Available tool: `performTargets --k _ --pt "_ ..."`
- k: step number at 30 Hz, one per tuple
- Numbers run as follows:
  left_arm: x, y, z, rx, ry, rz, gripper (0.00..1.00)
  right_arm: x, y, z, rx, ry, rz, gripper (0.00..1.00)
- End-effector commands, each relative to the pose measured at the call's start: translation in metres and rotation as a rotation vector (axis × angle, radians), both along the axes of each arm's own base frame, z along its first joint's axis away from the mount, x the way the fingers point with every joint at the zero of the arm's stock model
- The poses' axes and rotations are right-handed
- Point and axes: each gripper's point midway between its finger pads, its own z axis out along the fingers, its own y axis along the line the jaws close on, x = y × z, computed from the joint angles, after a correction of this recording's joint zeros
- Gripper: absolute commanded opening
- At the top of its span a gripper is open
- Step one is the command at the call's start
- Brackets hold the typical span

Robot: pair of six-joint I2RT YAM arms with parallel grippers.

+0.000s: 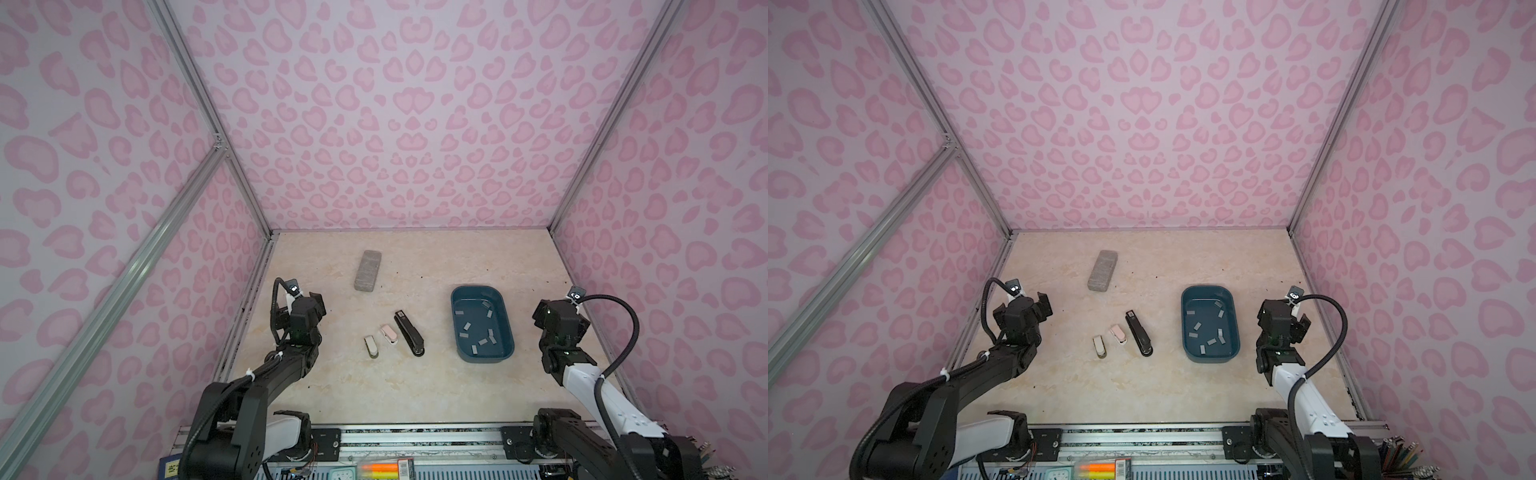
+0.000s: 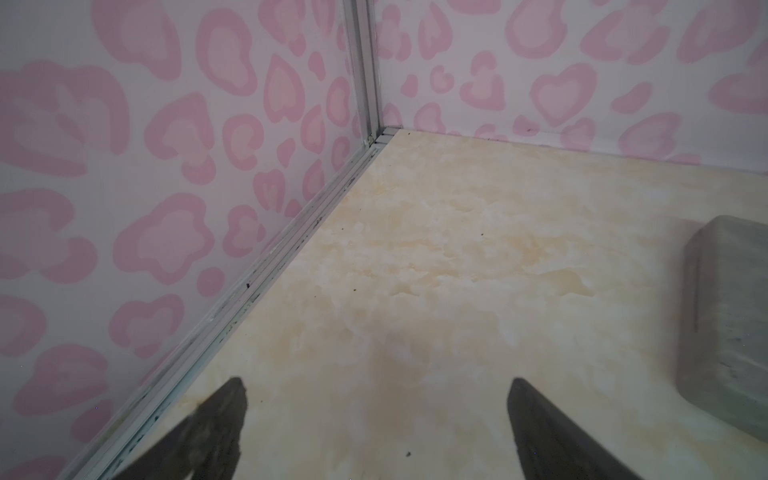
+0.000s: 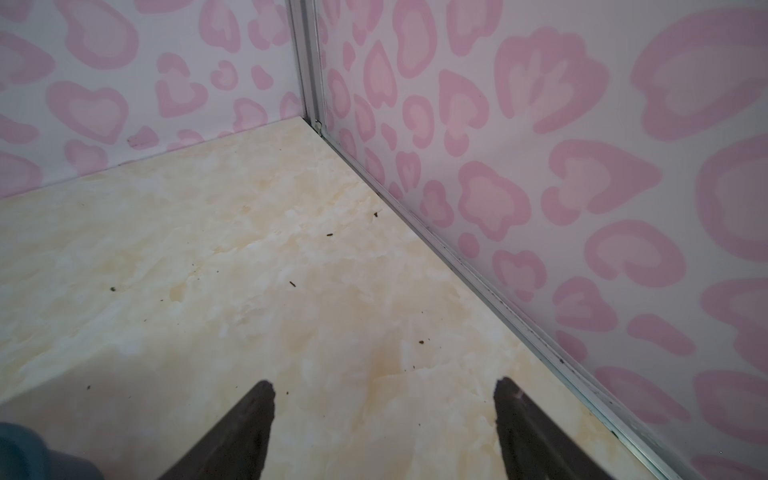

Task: Load the staples into the stapler

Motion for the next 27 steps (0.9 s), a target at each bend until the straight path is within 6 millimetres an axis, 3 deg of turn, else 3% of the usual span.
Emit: performTargets --k 1,4,6,8,12,18,20,27 --pt "0.017 0.002 0.019 -0.034 -0.119 -0.001 1.0 0.029 0.016 -0.001 0.01 -0.063 0.103 0.8" --pt "0.019 -0.005 0.02 -0.031 -0.153 -0.064 0.99 0.042 0.019 -0.011 -0.038 -0.108 0.127 0.8" --pt "0.02 0.001 0.015 -0.037 -0.176 -0.04 0.98 0.057 0.034 -0.013 -0.031 -0.063 0.22 0.79" --pt "0.028 -0.005 0.011 -0.042 -0.145 -0.095 0.99 0.07 0.046 -0.01 -0.053 -0.095 0.29 0.79" --pt "0.033 -0.021 0.008 -0.056 -0.136 -0.212 0.99 0.083 0.064 -0.023 -0.051 -0.133 0.394 0.81" --pt "0.035 -0.036 -0.001 -0.092 -0.141 -0.35 0.98 0.08 0.068 -0.028 -0.05 -0.11 0.42 0.85" --pt "0.035 -0.036 -0.002 -0.092 -0.14 -0.349 0.98 0.08 0.068 -0.028 -0.05 -0.112 0.419 0.99" --pt "0.034 -0.036 -0.001 -0.09 -0.143 -0.349 0.98 0.08 0.069 -0.029 -0.049 -0.104 0.419 0.99"
